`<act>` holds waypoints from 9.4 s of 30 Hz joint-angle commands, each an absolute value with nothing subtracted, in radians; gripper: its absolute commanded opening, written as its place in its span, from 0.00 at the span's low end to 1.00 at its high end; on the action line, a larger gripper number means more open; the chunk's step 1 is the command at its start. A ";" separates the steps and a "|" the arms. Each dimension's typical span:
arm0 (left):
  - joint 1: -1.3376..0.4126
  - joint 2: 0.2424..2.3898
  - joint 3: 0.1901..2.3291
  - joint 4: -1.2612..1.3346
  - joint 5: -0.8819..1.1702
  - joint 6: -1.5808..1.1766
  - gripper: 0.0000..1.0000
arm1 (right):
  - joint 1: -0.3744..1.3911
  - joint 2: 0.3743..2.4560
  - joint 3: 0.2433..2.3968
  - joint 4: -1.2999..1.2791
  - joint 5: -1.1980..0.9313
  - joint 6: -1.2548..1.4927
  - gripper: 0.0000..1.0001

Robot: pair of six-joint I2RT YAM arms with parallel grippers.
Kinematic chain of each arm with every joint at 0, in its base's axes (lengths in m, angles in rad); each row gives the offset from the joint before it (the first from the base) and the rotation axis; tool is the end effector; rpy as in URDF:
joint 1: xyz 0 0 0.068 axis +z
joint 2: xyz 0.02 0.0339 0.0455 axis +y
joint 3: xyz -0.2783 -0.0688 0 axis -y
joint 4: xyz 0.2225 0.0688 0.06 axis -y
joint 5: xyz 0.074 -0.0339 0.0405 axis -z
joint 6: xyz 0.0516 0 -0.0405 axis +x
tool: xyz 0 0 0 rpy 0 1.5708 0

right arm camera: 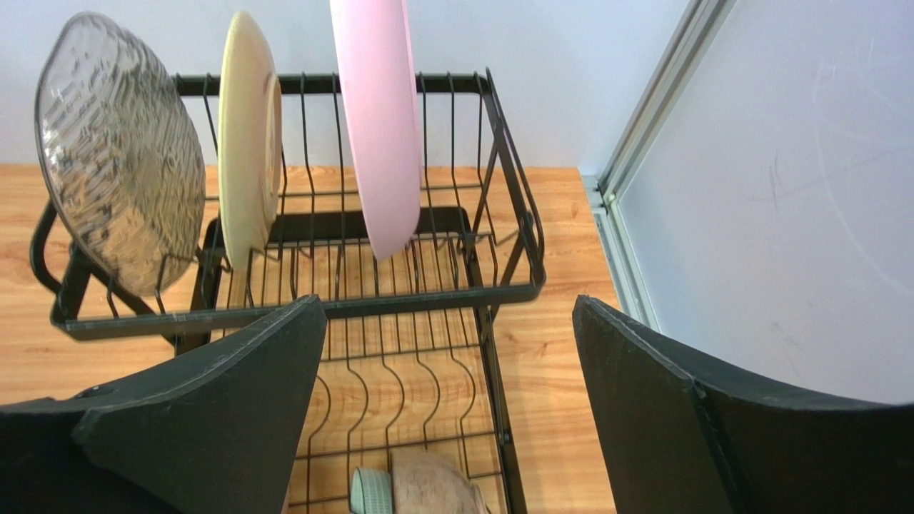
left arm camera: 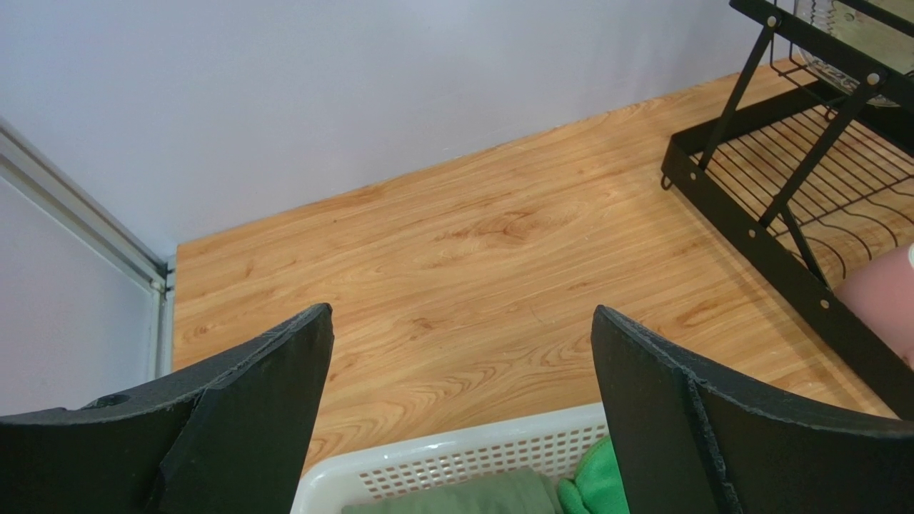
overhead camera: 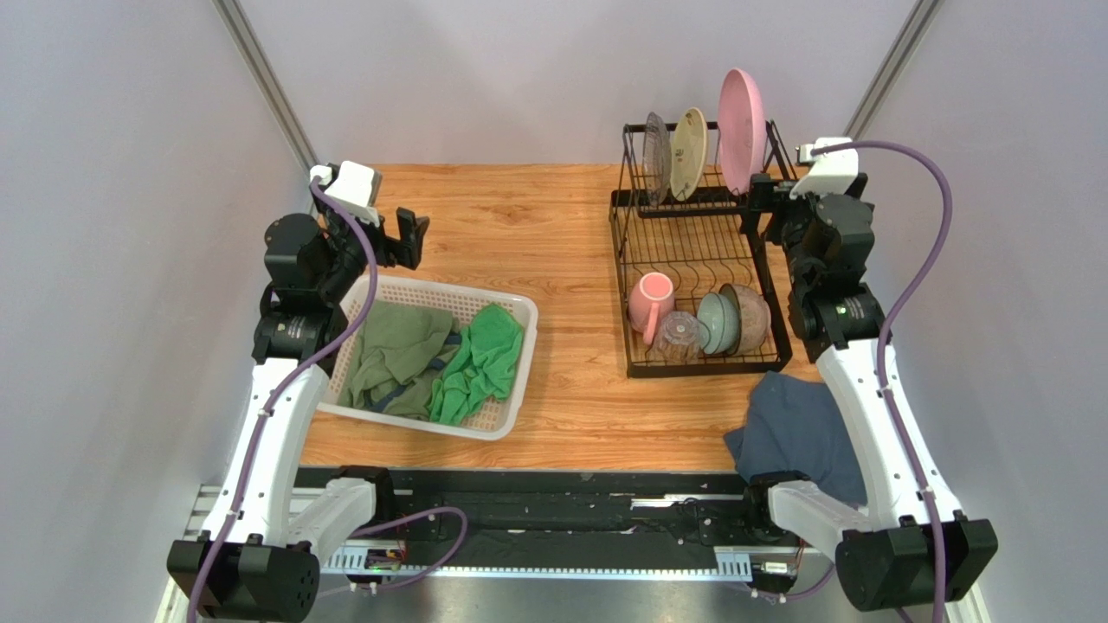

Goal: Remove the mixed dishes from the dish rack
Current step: Pick up the plate from the dish rack, then place the plate at the center of the board.

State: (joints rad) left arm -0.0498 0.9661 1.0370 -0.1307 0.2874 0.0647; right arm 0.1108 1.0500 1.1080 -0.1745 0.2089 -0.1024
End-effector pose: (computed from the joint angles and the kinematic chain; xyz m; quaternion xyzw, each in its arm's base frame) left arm 0.2018 -0.0247 0.4107 0.1393 0.7136 -0.0992 0.6793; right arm 0.2236 0.0141 0.4132 -0.0101 0.7462 -0.0751 0.6614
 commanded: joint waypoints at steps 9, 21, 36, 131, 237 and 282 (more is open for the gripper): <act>-0.043 0.950 1.052 -0.104 0.293 0.071 0.98 | 0.117 1.238 1.331 -0.152 0.212 -0.123 0.91; -0.043 0.953 1.054 -0.100 0.278 0.084 0.98 | 0.117 1.414 1.506 -0.155 0.224 -0.144 0.90; -0.043 0.959 1.049 -0.097 0.265 0.100 0.98 | 0.118 1.586 1.618 -0.155 0.232 -0.135 0.66; -0.344 0.922 0.989 -0.158 0.834 0.406 0.97 | 0.546 1.169 1.391 -0.594 -0.437 -0.298 0.00; 0.291 2.175 1.801 -0.207 0.546 -0.546 0.00 | 0.623 1.154 1.266 -0.492 -0.044 -0.376 0.94; 0.325 2.221 1.652 -0.273 0.471 -0.433 0.39 | 0.609 1.131 1.239 -0.460 -0.002 -0.408 0.95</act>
